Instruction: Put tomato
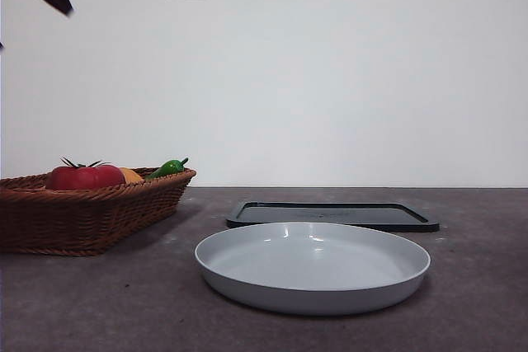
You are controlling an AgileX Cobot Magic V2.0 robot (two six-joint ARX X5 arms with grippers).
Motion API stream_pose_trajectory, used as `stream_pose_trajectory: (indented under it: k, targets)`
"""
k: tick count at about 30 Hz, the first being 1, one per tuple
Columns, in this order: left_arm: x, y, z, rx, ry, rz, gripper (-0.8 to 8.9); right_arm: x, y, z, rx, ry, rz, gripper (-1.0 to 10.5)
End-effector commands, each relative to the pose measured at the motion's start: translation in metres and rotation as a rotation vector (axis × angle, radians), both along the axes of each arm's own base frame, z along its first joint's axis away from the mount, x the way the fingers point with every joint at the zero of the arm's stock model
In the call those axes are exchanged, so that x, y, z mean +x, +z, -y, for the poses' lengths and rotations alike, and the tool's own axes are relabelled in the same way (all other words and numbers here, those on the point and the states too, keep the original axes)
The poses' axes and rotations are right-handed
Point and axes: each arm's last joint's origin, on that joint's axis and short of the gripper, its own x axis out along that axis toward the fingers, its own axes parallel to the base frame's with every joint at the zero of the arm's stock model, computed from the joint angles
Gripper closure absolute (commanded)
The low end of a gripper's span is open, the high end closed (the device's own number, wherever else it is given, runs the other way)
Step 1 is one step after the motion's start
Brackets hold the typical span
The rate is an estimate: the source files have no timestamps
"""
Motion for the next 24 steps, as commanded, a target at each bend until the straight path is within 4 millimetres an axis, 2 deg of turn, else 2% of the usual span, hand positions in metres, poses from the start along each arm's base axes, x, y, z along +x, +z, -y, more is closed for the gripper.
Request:
stream_pose_trajectory:
  k: [1, 5, 11, 24]
  targets:
    - [0.020, -0.003, 0.003, 0.031, -0.019, 0.029, 2.83, 0.001, 0.006, -0.001, 0.001, 0.010, 0.027, 4.9]
    - [0.048, -0.020, 0.007, 0.052, -0.033, 0.020, 2.83, 0.001, 0.005, -0.001, 0.002, 0.008, 0.023, 4.9]
    - [0.077, -0.047, 0.010, 0.100, -0.025, -0.019, 2.83, 0.001, 0.005, -0.001, 0.002, 0.008, 0.022, 4.9]
    - [0.114, -0.092, 0.015, 0.127, -0.041, -0.069, 2.83, 0.000, 0.005, -0.001, 0.000, 0.007, 0.014, 4.9]
